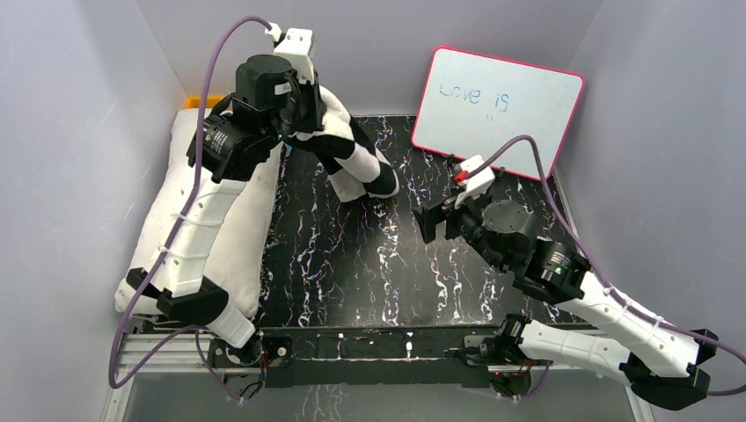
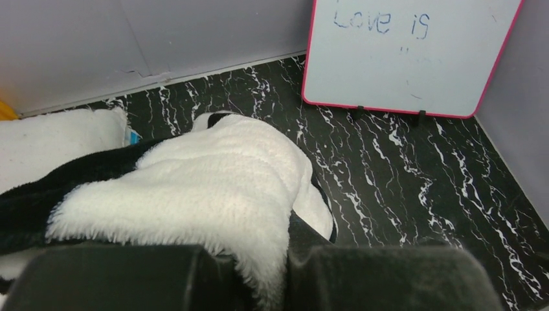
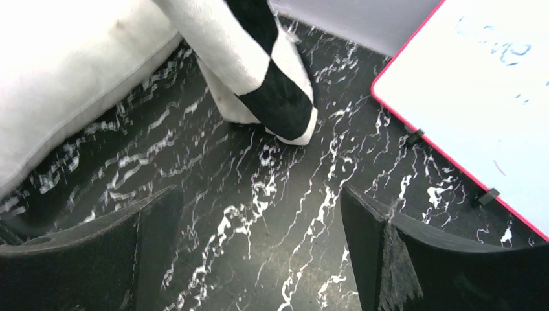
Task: Remove the pillowcase from the pillow
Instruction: Fold the pillowcase at the center of the board.
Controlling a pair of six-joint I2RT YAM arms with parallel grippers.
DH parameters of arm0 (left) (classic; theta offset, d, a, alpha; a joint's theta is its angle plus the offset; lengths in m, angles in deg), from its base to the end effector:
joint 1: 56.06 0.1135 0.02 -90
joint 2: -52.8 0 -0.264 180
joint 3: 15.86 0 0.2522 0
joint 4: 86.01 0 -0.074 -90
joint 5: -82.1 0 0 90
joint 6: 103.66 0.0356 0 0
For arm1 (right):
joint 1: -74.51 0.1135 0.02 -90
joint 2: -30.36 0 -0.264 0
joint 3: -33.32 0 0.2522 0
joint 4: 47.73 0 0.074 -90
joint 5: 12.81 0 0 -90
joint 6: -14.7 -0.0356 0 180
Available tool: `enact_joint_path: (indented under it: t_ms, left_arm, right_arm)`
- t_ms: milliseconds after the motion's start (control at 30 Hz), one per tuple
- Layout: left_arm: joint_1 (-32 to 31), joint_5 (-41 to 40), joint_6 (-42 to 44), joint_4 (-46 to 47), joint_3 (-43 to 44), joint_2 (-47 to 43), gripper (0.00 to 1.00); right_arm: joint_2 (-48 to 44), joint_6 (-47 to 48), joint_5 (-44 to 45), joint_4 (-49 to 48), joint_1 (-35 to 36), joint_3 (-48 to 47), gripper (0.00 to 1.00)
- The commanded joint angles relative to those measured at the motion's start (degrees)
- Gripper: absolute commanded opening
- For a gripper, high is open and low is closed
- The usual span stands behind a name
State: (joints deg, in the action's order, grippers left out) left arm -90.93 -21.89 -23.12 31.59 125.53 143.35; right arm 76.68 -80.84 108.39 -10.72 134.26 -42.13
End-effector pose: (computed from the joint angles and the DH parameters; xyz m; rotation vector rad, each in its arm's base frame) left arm 0.2413 -0.1577 0.5513 0.2164 1.7661 -0.3440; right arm 0.0973 0.1302 0.4129 -0.3958 1.6568 0.3886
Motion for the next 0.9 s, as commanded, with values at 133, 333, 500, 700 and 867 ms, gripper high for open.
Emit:
enact_joint_path:
  t_ms: [133, 333, 500, 700, 867]
  left_arm:
    - [-0.42, 0.82, -2.34, 3.86, -0.18, -6.46, 0.00]
    - [-0.37, 2.90, -2.08, 2.89, 3.71, -4.73, 0.00]
    - [-0.37, 5.28, -1.46, 3.29, 4.68, -3.68, 0.00]
    - [-0.37, 7.05, -0.53, 3.29, 5.37, -3.40, 0.00]
    - [-0.36, 7.78, -0.21, 2.93, 6.33, -3.11, 0.00]
  right_arm:
    - [5.62, 11.80, -12.37, -23.41, 0.20, 13.37, 0.99]
    - [12.08, 12.49, -18.57, -37.51, 0.02, 18.75, 0.99]
    - [19.72, 11.40, -21.25, -50.93, 0.02, 24.22, 0.99]
    - [29.50, 13.58, -24.88, -68.47, -5.35, 27.10, 0.99]
    - [37.47, 13.16, -38.63, -78.87, -12.46, 25.53, 0.99]
